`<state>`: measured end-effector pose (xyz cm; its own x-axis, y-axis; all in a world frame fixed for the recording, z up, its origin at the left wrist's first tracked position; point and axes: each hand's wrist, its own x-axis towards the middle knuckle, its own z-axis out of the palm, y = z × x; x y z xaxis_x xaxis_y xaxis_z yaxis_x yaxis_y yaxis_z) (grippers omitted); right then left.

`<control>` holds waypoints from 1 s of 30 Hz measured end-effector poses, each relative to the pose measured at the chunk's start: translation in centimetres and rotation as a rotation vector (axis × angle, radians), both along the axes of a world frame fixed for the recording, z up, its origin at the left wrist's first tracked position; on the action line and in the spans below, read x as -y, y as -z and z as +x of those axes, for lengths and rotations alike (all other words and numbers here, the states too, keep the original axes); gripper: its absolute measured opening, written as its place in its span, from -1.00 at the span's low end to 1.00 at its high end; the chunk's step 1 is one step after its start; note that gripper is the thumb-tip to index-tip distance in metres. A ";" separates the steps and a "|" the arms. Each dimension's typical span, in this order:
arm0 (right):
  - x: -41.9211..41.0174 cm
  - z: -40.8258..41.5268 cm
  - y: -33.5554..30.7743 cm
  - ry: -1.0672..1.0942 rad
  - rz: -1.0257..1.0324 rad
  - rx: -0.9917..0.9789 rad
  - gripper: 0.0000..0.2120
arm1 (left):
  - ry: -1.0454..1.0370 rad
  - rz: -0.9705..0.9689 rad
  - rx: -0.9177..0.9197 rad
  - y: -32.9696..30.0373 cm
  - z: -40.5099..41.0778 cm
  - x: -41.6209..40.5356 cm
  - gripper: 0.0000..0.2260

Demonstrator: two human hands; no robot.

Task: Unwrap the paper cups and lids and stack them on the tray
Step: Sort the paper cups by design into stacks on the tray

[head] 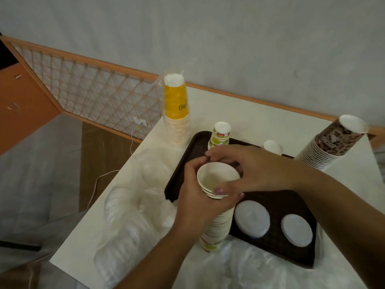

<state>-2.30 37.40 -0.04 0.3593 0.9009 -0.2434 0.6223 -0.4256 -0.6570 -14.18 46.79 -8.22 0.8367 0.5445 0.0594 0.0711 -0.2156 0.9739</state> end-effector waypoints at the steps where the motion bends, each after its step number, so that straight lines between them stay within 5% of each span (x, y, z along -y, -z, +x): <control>1: 0.2 -0.6 -0.2 -0.051 -0.027 0.123 -0.34 | 0.001 -0.004 -0.006 -0.1 0.0 0.2 -0.23; 4: 0.5 -1.6 0.2 -0.033 -0.001 0.324 -0.41 | 0.014 -0.021 -0.030 -0.3 0.0 0.7 -0.23; 11: 2.0 -1.3 -1.5 0.082 0.145 0.318 -0.40 | -0.004 0.033 -0.010 -0.6 -0.3 1.5 -0.36; 20: 5.3 4.2 -3.0 -0.028 0.024 -0.077 -0.41 | 0.028 0.068 -0.042 -0.7 -0.4 1.7 -0.38; 25: 4.6 6.2 -0.7 -0.174 -0.088 0.100 -0.32 | -0.001 0.049 -0.040 -0.5 -0.3 0.6 -0.40; 30: 0.3 7.5 3.5 0.204 0.235 -0.214 -0.38 | -0.008 0.066 -0.067 -0.1 -0.1 0.0 -0.33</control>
